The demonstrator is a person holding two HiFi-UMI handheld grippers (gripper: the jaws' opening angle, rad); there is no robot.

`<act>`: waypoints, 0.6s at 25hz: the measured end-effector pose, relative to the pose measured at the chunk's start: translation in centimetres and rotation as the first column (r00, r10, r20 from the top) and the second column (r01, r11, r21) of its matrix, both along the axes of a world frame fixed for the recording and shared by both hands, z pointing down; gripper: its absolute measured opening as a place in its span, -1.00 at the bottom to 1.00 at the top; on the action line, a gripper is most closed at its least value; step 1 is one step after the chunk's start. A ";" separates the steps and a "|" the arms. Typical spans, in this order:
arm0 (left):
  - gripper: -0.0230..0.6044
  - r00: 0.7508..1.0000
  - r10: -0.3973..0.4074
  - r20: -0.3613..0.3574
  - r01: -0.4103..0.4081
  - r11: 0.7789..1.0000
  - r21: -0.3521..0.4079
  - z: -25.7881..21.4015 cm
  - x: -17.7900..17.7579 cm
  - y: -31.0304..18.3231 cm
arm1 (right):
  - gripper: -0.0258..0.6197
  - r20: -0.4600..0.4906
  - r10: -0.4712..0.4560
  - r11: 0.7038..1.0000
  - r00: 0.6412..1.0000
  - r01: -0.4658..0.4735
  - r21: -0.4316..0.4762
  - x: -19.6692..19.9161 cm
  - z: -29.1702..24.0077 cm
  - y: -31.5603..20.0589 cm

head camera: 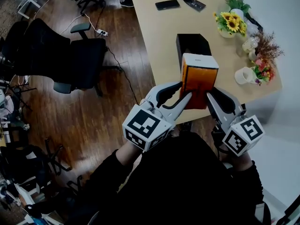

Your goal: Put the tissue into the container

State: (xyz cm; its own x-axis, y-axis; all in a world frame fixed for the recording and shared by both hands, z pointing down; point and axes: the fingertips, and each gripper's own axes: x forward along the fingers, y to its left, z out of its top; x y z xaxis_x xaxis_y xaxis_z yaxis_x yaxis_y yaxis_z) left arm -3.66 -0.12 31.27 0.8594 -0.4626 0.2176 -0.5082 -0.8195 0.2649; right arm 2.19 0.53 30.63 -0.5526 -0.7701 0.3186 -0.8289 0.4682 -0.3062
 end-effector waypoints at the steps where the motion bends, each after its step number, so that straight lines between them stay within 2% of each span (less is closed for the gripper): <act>1: -0.60 1.000 0.002 -0.006 -0.002 1.000 0.001 0.0 -0.1 -0.1 | -0.68 -0.012 0.002 1.000 1.000 -0.002 0.006 -0.2 -0.1 0.0; 7: -0.60 0.999 0.009 -0.035 -0.009 1.000 0.010 -0.7 0.5 -0.9 | -0.68 -0.040 0.025 0.999 0.999 -0.024 0.023 0.5 -1.0 -0.7; 11: -0.60 1.000 0.001 -0.027 0.000 1.000 0.025 -1.3 1.5 -2.5 | -0.68 -0.036 0.022 0.999 0.999 -0.021 0.032 1.4 -1.5 -2.4; 15: -0.60 1.000 -0.019 -0.014 0.019 1.000 0.007 -1.2 2.1 -4.4 | -0.68 -0.032 0.002 1.000 0.999 -0.001 0.031 2.0 -1.3 -4.4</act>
